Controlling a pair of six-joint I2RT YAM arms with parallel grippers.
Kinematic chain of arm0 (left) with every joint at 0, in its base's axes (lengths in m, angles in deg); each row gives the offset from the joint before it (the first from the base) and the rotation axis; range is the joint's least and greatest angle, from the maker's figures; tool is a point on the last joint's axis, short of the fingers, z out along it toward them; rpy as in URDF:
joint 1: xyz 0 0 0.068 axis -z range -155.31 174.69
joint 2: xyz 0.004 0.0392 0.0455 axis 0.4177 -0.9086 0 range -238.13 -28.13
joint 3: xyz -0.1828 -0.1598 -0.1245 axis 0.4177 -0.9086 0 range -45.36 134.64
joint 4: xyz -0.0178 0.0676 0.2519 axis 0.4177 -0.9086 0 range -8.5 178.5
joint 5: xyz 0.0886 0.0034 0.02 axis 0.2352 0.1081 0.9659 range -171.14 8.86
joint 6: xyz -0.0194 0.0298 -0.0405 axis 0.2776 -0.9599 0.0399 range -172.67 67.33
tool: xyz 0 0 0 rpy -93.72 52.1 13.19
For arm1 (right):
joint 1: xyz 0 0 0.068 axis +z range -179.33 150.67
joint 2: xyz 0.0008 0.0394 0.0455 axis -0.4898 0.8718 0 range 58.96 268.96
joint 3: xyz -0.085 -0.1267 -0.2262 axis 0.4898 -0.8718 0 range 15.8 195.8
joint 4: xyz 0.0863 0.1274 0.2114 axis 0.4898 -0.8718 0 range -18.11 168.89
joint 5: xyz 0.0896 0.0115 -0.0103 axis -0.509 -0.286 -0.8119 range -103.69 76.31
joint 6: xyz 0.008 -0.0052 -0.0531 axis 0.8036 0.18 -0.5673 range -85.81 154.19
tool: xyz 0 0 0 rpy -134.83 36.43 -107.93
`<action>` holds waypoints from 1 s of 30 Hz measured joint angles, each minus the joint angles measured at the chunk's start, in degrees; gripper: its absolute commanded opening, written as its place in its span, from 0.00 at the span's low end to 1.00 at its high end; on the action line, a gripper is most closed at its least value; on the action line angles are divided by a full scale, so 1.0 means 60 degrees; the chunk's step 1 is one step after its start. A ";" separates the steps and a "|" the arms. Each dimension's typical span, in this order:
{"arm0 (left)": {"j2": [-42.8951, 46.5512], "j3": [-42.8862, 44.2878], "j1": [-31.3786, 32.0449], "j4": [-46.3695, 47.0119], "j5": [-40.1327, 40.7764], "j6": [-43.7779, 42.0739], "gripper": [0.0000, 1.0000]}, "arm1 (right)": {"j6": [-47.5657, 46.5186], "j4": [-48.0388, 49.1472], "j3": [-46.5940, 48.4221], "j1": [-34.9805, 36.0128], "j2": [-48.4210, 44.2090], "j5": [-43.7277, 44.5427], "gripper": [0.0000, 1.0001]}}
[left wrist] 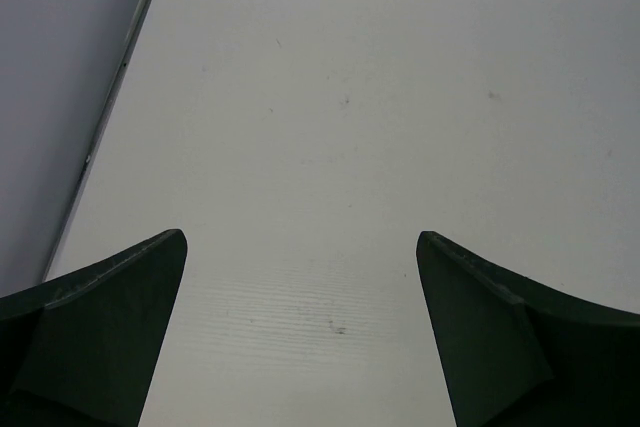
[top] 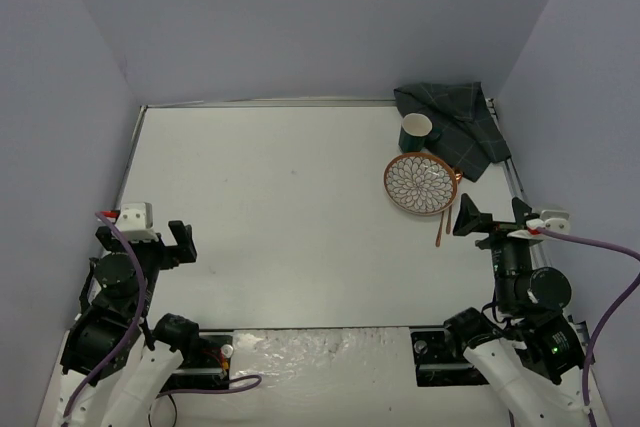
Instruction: Set the dinner table for one person
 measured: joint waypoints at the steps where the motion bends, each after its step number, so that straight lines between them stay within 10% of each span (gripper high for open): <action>1: -0.0013 0.0000 0.0000 -0.0002 0.0000 0.0046 0.97 | 0.0070 0.0007 0.0002 0.0000 0.0015 0.0098 1.00; 8: -0.1235 0.0347 0.0000 -0.0128 -0.0259 0.0611 0.97 | 0.0752 0.0007 0.0575 -0.0001 0.1479 0.0464 1.00; 17: -0.5456 0.2535 -0.0001 0.0337 -0.1278 0.1076 0.97 | 0.1156 0.0664 0.3632 -0.0135 0.7620 0.0782 1.00; 30: -0.6436 0.2732 -0.1088 0.1190 -0.2081 0.0962 0.97 | 0.1543 0.1451 0.6863 -0.4531 1.4562 -0.1869 1.00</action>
